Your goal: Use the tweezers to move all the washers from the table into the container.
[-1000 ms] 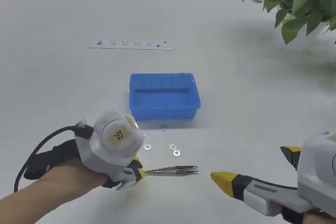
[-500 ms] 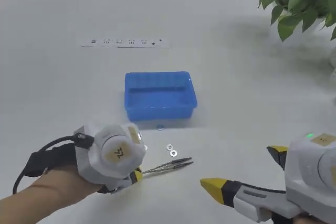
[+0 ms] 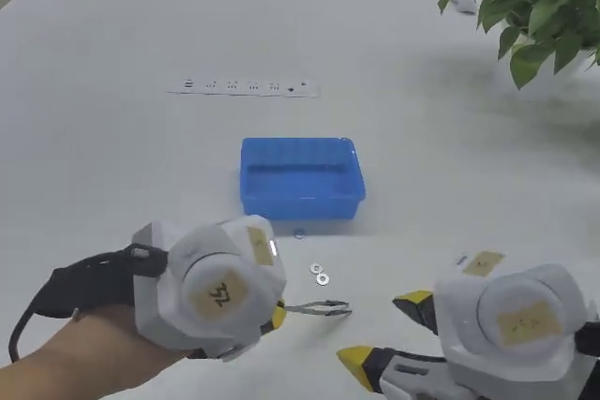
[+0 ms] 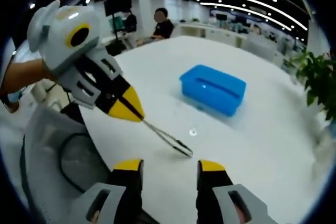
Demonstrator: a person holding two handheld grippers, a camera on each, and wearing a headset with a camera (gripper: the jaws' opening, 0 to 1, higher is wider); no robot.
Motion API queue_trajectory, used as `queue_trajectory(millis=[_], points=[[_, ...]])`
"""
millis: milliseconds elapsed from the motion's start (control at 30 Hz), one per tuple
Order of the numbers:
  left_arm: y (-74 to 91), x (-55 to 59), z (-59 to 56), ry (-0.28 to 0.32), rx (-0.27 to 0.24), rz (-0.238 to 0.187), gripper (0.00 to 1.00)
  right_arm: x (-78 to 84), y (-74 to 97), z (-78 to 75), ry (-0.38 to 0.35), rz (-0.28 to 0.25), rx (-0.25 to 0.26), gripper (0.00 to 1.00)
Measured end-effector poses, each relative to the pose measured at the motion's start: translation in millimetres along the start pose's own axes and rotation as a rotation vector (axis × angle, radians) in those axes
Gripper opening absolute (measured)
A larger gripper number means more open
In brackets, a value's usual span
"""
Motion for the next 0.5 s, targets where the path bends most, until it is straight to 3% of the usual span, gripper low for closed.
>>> queue_trajectory(millis=[233,300,367,500], points=[[15.0,-20.5,-13.0,-0.045,0.017,-0.039,0.00,-9.6,-16.5,10.8,0.167,-0.005,-0.065,0.25],[17.4,-24.0,-15.3,-0.055,0.024,-0.042,0.00,-13.5,-20.4,11.4,0.228,-0.013,-0.060,0.20],[19.5,-26.9,-17.3,-0.076,0.030,-0.045,0.00,-11.2,-24.0,15.6,0.251,0.019,-0.097,0.13],[21.3,-29.6,-21.8,-0.102,0.062,-0.044,0.00,-13.9,-25.8,26.2,0.304,0.001,-0.162,0.11]])
Point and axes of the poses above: the centre of the closed fingertips' face, and the gripper's own axes: y roughly backward along the fingers, z roughly to its left, x roughly out of its underside, the point moved 5 cm from there along y, roughly backward along the fingers, and after that the axes turned 6 degrees about -x, right-handed, at the moved point
